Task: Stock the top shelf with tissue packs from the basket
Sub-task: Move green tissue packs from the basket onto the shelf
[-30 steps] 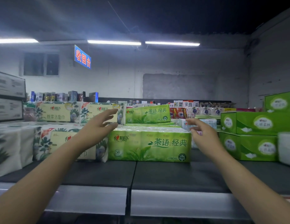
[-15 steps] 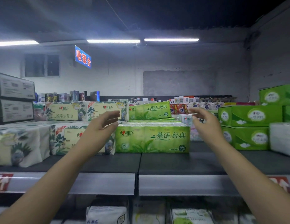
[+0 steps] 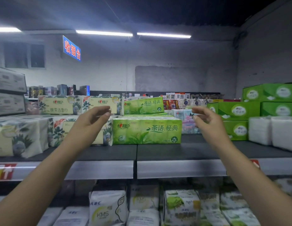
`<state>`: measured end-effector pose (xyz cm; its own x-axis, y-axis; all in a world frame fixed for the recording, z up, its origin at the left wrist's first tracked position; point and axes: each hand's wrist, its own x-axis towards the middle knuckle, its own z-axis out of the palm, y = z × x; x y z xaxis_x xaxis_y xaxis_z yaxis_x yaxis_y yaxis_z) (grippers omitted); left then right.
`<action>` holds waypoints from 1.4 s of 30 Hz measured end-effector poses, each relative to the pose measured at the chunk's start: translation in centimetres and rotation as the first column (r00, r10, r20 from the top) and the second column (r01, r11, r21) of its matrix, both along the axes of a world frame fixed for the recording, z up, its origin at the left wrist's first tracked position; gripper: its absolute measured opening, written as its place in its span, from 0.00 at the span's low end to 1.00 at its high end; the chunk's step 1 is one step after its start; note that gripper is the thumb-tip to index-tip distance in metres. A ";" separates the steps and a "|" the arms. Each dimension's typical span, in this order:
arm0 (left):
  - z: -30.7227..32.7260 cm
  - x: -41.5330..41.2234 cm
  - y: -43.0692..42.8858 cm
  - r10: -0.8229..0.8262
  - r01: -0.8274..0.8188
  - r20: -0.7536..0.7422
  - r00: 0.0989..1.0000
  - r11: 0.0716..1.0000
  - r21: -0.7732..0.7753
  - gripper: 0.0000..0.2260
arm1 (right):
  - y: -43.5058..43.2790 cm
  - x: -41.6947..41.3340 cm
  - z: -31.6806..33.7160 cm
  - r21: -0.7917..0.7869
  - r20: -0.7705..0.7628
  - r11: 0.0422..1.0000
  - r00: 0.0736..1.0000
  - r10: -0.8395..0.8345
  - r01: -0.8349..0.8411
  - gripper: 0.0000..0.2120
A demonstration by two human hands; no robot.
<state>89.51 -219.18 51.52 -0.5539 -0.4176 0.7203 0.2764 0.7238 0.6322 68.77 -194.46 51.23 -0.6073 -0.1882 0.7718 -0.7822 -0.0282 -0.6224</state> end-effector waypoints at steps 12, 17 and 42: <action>0.5 3.4 0.3 -0.086 0.085 0.016 0.996 0.996 0.032 0.10 | 1.7 6.1 -0.1 0.062 0.043 0.998 0.999 0.020 -0.023 0.14; -0.2 3.5 1.3 -0.163 0.161 0.041 0.986 0.985 0.054 0.09 | 2.9 8.6 -0.2 0.086 0.038 0.996 0.999 0.022 -0.025 0.17; -1.6 7.7 5.2 -0.148 0.147 0.002 0.989 0.984 0.102 0.10 | 6.9 11.7 -1.7 0.181 0.078 0.982 0.996 0.032 -0.046 0.17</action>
<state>97.18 -213.98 49.96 -0.6215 -0.4018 0.6726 0.3687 0.6075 0.7036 80.48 -187.57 49.55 -0.6515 -0.3464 0.6749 -0.7337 0.0618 -0.6766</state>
